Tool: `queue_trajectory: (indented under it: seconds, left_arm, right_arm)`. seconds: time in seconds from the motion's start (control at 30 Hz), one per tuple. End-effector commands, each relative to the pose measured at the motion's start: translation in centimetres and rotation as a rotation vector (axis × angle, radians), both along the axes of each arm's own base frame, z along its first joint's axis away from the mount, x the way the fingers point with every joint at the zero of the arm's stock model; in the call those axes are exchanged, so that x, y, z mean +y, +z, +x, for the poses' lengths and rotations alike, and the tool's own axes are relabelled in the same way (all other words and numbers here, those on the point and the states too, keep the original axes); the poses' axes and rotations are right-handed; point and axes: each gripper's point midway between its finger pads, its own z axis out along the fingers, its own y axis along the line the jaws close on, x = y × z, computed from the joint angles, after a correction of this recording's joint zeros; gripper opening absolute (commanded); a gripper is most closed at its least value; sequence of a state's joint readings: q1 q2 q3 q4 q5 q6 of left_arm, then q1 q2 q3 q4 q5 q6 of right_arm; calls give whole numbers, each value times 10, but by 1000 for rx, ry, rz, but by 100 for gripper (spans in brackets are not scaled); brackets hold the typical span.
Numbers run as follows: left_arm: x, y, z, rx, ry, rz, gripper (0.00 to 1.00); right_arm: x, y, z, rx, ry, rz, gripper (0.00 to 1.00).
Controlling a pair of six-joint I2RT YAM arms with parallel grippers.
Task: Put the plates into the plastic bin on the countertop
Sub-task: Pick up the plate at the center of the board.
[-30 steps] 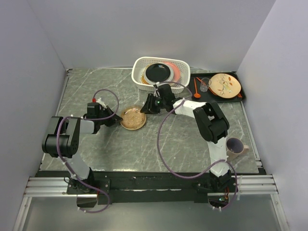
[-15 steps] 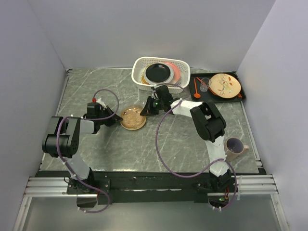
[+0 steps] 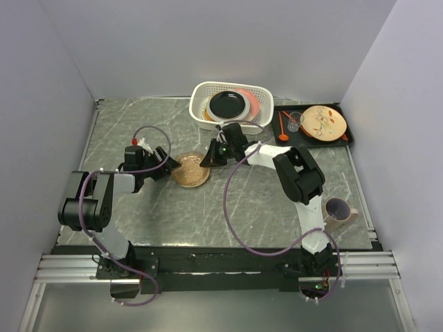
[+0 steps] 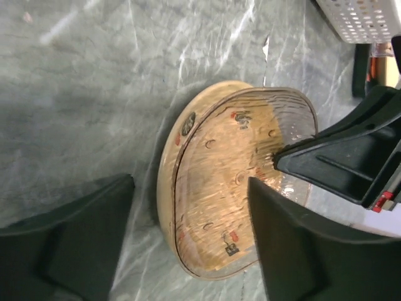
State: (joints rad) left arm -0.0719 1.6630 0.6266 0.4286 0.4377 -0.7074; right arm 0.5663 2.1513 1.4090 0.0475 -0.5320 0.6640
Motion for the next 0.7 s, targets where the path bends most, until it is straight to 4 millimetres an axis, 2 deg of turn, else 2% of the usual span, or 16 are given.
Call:
queue_trajectory:
  seconds: [0.0, 0.1, 0.13, 0.43, 0.67]
  left_arm:
    - [8, 7, 1, -29, 37, 39, 87]
    - [12, 9, 0, -37, 54, 50, 98]
    - [13, 9, -1, -34, 59, 53, 99]
    - [15, 22, -2, -71, 72, 57, 99]
    - [18, 32, -3, -93, 90, 68, 99]
  right_arm:
    - [13, 28, 6, -69, 27, 56, 0]
    - [13, 30, 7, -72, 25, 56, 0]
    - [13, 30, 7, -73, 26, 57, 0]
    - [13, 34, 6, -80, 26, 61, 0]
    - [13, 49, 5, -105, 30, 77, 0]
